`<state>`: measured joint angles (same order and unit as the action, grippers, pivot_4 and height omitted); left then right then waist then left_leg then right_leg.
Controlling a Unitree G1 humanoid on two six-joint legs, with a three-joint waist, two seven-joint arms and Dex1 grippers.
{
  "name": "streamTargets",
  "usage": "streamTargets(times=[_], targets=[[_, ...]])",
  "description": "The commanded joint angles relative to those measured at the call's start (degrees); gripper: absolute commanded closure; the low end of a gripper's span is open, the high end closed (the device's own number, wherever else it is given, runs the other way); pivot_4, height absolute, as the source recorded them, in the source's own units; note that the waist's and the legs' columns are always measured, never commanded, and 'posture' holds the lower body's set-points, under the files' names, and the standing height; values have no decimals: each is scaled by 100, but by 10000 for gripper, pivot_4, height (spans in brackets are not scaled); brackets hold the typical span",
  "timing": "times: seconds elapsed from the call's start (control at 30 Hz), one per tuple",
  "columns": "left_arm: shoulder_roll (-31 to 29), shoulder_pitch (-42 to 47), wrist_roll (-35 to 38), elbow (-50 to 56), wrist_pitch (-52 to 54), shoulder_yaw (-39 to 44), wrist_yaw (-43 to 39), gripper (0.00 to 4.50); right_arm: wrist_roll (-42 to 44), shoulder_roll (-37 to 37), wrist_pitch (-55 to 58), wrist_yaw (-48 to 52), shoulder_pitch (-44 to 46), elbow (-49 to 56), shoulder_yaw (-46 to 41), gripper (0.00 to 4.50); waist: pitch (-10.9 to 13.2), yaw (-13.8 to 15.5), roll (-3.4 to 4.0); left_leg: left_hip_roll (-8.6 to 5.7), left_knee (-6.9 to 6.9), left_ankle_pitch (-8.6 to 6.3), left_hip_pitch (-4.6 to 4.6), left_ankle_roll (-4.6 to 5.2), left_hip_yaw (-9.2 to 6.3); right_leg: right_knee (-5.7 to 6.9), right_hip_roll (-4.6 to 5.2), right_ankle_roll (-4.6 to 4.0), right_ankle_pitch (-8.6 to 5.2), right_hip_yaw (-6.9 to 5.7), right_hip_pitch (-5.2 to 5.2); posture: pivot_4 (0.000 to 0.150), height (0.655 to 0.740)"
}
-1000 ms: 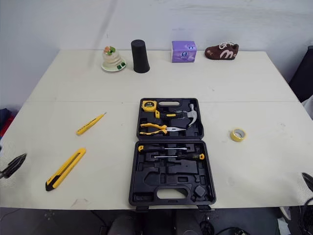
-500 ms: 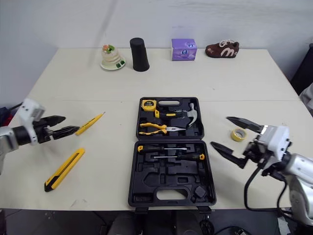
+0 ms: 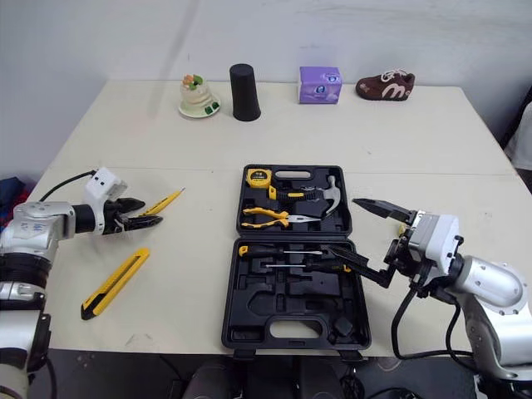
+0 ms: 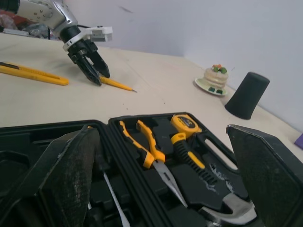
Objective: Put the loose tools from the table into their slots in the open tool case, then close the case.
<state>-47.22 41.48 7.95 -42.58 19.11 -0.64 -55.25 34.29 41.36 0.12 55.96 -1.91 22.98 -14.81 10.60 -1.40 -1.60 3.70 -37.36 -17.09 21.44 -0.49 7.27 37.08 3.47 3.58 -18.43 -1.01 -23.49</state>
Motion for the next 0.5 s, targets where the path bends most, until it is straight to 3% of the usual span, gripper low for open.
streamTargets(times=[0.03,0.13,0.17,0.33,0.5], targets=[[109,19,-129,-192,-117,-50,-102,25026,12,-7,-49,-51,-96,326,-197,0,0,2,0,0,-1,1,0,1,0,1,0,0,0,0,0,1500,7400],[156,-13,-63,-208,-302,48,-240,38923,13,12,-23,-91,-177,373,-281,0,0,4,-1,-2,-2,1,-1,2,0,2,2,0,0,-1,1,1500,7400],[171,-26,21,-135,-401,137,-305,40105,3,28,-32,-86,-215,370,-323,0,0,8,-1,-3,-4,1,-1,2,0,3,3,1,0,-2,1,1500,7400],[238,-298,868,1172,-1270,730,-1188,40104,-67,155,-357,209,-532,328,-795,0,2,15,-5,-1,-1,4,5,-3,-2,-1,4,0,0,0,1,1500,7400],[60,-1017,1169,3496,-957,296,-1877,40104,175,560,-79,841,-1278,308,-1388,0,1,6,-6,-2,3,12,-1,-19,0,-11,3,1,0,16,12,1500,7400]])
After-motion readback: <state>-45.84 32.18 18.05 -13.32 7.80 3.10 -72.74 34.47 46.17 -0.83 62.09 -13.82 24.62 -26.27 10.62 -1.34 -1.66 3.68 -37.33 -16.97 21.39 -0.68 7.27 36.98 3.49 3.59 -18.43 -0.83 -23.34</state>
